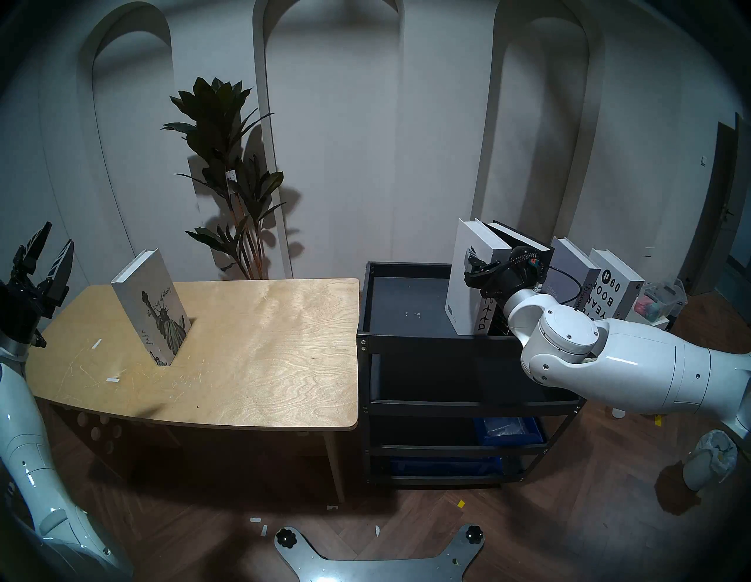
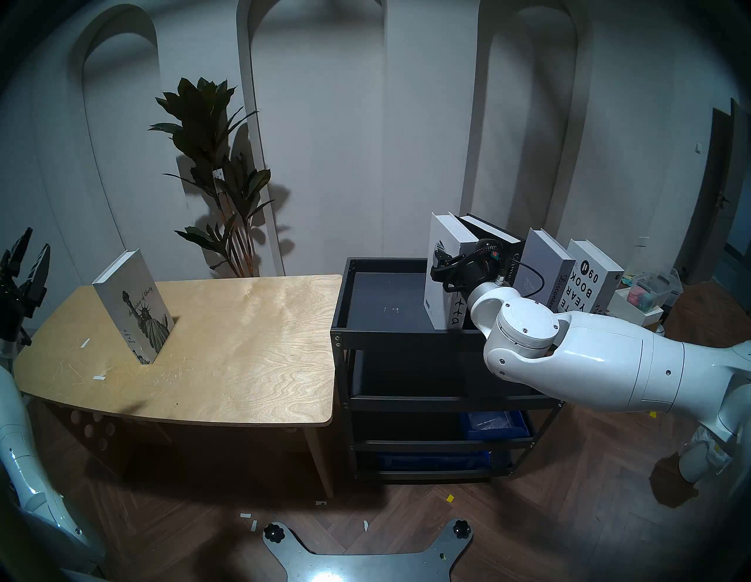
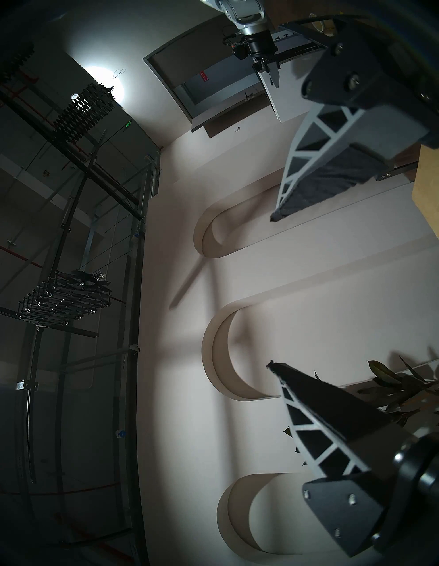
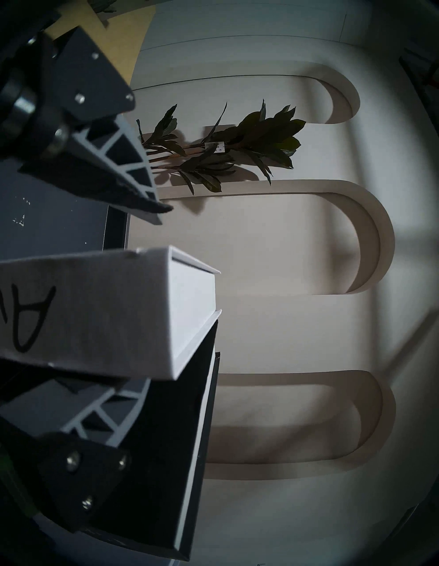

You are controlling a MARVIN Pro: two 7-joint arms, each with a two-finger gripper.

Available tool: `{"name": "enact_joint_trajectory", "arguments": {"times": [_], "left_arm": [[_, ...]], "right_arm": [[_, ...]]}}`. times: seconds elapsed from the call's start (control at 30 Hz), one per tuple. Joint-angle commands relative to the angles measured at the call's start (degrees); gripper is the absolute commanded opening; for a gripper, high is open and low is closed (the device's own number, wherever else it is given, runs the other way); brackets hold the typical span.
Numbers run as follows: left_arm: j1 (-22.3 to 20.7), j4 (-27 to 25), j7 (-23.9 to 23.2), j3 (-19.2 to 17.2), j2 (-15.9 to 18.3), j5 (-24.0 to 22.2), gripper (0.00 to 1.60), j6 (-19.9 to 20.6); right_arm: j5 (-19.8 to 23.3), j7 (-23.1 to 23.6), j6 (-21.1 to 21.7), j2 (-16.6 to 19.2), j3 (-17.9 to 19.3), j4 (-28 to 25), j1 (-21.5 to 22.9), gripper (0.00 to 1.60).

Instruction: Move the books from the display table onto the shelf, standing them upright with spines facing out and tallest at one end

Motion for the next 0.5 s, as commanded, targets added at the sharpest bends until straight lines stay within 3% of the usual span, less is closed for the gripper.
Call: {"name": "enact_joint_trajectory", "arguments": {"times": [0.0,0.47], "left_arm": [[-0.4,-0.7,-0.1,0.1,0.7,0.1,1.6,0.0],[-0.4,-0.7,-0.1,0.1,0.7,0.0,1.6,0.0]], "right_arm": [[-0.6,-1.7,-0.9,1.1,1.9,-1.8,1.7,1.6],[0.4,-3.6,-2.5,6.1,4.4,-7.0,2.9,1.6]]}}
